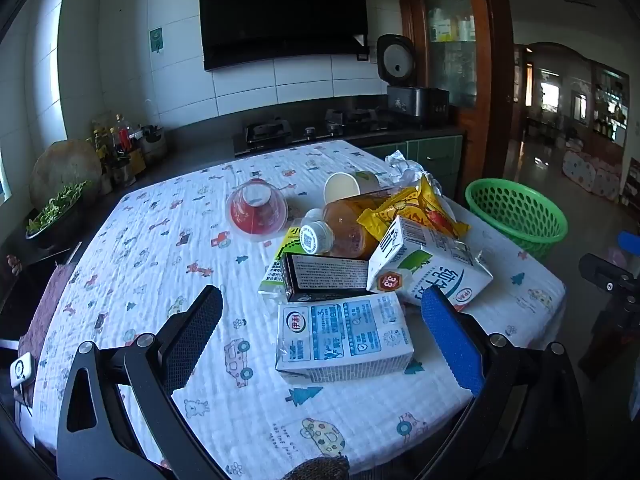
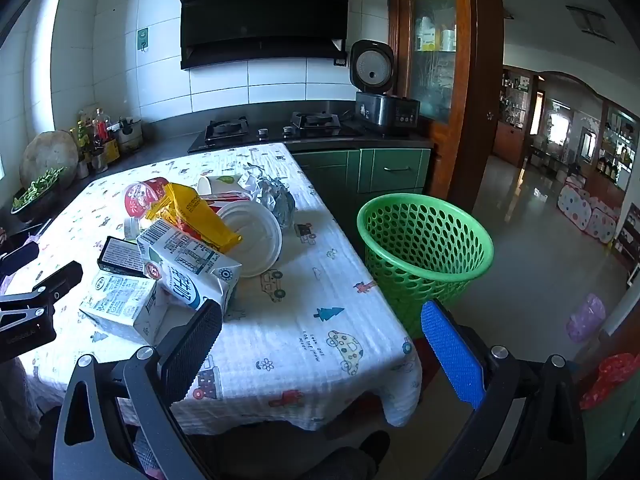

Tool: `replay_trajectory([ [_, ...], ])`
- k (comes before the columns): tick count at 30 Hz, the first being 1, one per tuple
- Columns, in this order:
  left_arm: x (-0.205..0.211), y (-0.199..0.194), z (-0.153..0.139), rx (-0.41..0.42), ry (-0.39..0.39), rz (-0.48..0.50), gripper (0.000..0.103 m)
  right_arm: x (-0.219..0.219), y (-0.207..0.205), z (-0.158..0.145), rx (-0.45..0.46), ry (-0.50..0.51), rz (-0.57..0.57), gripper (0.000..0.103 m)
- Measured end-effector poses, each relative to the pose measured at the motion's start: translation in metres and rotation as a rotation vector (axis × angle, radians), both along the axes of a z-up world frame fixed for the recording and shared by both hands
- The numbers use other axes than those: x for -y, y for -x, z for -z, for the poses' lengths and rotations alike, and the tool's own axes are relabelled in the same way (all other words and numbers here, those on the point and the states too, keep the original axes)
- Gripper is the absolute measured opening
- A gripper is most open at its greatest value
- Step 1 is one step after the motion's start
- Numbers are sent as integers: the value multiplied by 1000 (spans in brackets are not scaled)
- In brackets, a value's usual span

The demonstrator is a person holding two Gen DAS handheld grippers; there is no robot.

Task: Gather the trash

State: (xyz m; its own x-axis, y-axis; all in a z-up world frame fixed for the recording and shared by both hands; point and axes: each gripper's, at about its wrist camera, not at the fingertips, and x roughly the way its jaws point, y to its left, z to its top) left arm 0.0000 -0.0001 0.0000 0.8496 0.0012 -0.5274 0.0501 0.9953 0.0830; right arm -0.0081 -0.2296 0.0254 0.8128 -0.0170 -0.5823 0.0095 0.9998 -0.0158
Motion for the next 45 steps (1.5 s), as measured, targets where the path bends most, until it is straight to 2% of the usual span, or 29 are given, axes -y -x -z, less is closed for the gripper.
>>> replay_trajectory([
  [45, -4, -3, -5, 11, 18, -5, 98, -6, -3, 2, -5, -2, -11, 97],
])
